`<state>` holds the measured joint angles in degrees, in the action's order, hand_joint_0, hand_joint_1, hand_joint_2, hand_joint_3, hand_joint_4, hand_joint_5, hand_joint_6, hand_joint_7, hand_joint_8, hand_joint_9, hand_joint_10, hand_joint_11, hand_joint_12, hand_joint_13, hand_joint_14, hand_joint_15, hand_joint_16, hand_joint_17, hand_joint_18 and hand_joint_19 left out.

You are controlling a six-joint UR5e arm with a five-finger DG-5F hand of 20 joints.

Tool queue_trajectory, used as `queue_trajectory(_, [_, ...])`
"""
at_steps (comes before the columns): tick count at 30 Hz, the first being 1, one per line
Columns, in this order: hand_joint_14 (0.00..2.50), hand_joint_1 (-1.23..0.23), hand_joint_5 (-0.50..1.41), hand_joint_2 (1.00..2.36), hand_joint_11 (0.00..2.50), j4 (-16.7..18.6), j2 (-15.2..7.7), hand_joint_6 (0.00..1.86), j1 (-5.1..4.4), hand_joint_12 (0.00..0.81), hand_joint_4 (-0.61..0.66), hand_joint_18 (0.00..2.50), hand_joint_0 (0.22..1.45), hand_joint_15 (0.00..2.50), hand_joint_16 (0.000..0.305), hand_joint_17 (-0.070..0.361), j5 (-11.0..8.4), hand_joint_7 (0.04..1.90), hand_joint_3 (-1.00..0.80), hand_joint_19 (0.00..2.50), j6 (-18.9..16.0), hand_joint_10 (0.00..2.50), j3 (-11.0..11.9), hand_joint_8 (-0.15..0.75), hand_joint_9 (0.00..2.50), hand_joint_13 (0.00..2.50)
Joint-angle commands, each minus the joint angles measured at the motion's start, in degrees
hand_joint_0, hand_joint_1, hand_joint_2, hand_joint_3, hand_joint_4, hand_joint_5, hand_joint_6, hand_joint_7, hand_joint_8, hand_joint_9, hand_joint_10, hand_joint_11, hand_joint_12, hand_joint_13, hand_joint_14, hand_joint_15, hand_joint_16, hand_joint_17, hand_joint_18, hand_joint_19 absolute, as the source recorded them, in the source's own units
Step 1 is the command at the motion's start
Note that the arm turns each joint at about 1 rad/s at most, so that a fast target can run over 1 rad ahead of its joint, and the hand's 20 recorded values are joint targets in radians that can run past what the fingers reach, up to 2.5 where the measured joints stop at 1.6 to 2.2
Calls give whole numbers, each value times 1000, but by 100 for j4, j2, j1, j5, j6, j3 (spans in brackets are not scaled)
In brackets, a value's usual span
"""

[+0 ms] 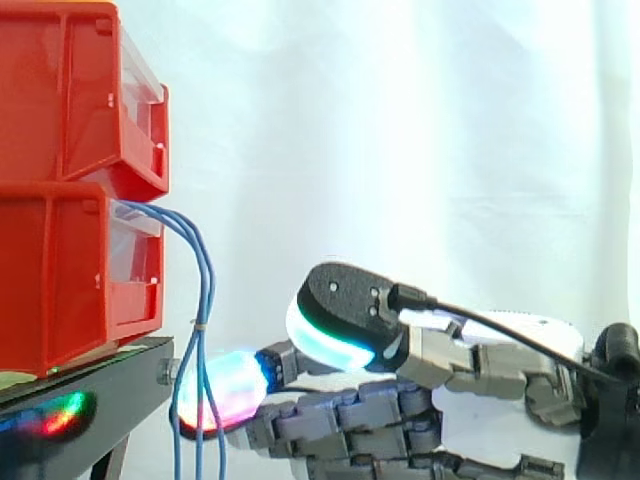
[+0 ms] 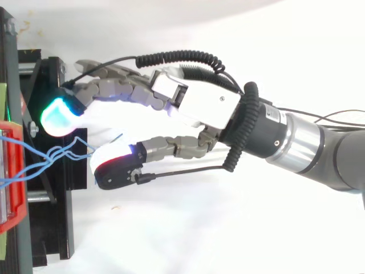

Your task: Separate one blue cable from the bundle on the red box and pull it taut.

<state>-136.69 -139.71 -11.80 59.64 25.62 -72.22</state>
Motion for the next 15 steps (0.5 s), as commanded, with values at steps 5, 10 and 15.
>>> queue_trajectory(5, [0, -544, -201, 1000, 0, 107, -206, 502, -103, 287, 156, 0, 496, 0, 42, 94, 12, 702, -500, 101, -312, 0, 6, 204, 459, 134])
queue_trajectory(10, [0, -546, -196, 1000, 0, 292, -250, 502, -138, 288, 162, 0, 499, 0, 42, 94, 21, 707, -500, 103, -119, 0, 59, 206, 463, 143])
queue_trajectory(15, [0, -547, -190, 1000, 0, 652, -417, 502, -147, 290, 169, 0, 500, 0, 42, 95, 100, 714, -500, 113, 153, 0, 76, 206, 470, 150])
